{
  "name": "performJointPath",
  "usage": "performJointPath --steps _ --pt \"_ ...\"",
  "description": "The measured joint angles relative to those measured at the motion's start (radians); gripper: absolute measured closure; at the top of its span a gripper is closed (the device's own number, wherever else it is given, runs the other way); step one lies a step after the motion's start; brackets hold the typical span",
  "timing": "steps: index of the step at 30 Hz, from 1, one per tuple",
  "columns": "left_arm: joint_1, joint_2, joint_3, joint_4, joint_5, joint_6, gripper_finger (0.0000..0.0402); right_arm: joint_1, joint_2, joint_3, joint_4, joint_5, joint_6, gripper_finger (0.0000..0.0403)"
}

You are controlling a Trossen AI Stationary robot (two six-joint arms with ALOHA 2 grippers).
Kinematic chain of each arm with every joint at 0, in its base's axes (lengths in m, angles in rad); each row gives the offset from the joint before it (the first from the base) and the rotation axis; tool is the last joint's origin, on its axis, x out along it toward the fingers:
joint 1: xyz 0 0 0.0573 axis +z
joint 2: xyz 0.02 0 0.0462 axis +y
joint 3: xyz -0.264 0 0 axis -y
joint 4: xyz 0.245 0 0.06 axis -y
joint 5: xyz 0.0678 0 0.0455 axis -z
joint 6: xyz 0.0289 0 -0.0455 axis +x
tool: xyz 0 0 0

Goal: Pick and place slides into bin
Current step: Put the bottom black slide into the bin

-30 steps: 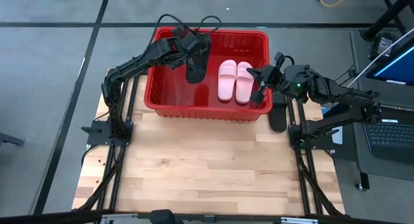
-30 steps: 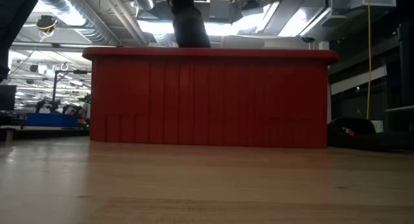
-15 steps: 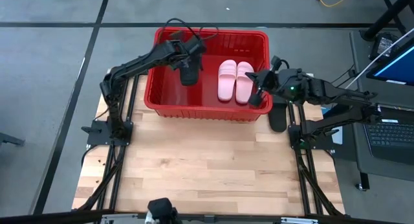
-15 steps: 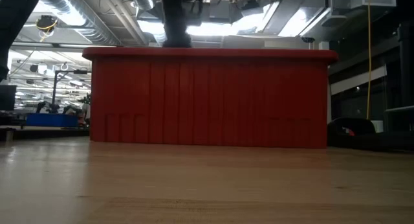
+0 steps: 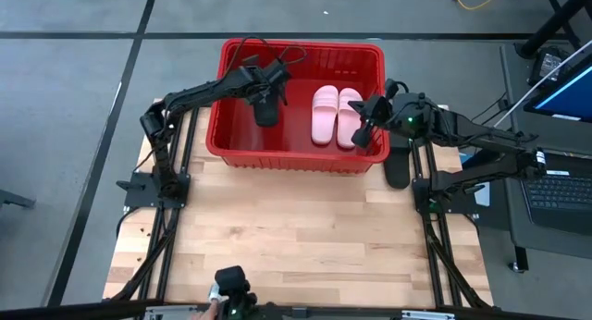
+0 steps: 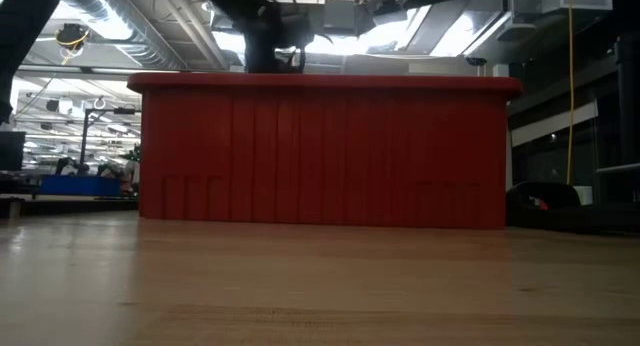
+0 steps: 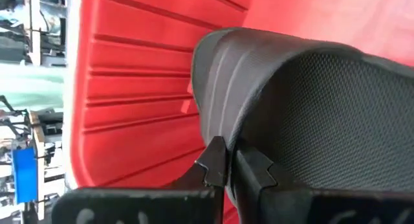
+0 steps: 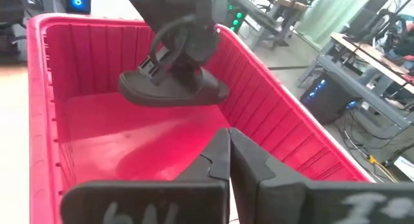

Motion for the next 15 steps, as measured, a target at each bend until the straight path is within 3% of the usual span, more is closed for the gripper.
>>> performJointPath --steps 10,15 --pt "0.042 0.0 -0.091 0.067 0.024 0.071 0.0398 -0.013 0.0 0.0 0.008 -0.014 0.0 0.0398" --pt "0.071 -0.004 -0.126 0.103 0.087 0.079 0.0398 -0.013 0.0 0.0 0.014 -0.014 0.0 0.0398"
